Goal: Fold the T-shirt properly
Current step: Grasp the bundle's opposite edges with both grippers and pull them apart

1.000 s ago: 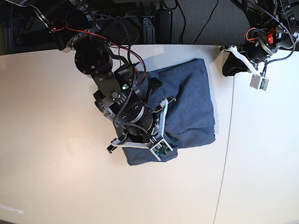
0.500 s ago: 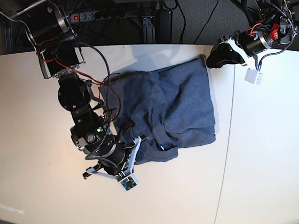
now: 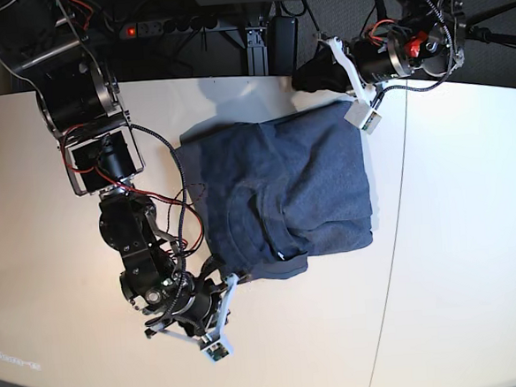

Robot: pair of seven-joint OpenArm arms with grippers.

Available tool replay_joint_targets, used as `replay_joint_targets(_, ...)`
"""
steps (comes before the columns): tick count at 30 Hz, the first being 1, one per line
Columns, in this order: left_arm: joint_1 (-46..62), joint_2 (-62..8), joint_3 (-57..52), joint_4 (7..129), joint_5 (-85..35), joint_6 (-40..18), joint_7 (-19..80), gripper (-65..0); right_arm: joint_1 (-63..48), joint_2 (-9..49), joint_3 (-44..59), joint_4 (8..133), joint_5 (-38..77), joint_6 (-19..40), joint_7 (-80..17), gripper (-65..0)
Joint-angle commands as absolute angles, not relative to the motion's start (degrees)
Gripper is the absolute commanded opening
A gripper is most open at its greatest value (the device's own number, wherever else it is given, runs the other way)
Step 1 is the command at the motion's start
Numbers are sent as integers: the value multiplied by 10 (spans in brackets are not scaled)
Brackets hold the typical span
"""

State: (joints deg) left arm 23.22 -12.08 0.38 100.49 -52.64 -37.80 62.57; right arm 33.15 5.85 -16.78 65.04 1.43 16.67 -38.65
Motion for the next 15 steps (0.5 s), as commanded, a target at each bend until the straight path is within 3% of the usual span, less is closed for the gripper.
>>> replay_joint_targets(1, 223, -124, 3, 1014, -530, -400, 611, -650, 349, 57, -165, 646, 24, 187, -376, -650)
replay_joint_targets(15, 207, -124, 3, 1013, -332, -400, 524, -650, 320, 59, -165, 613, 155, 243, -487, -650)
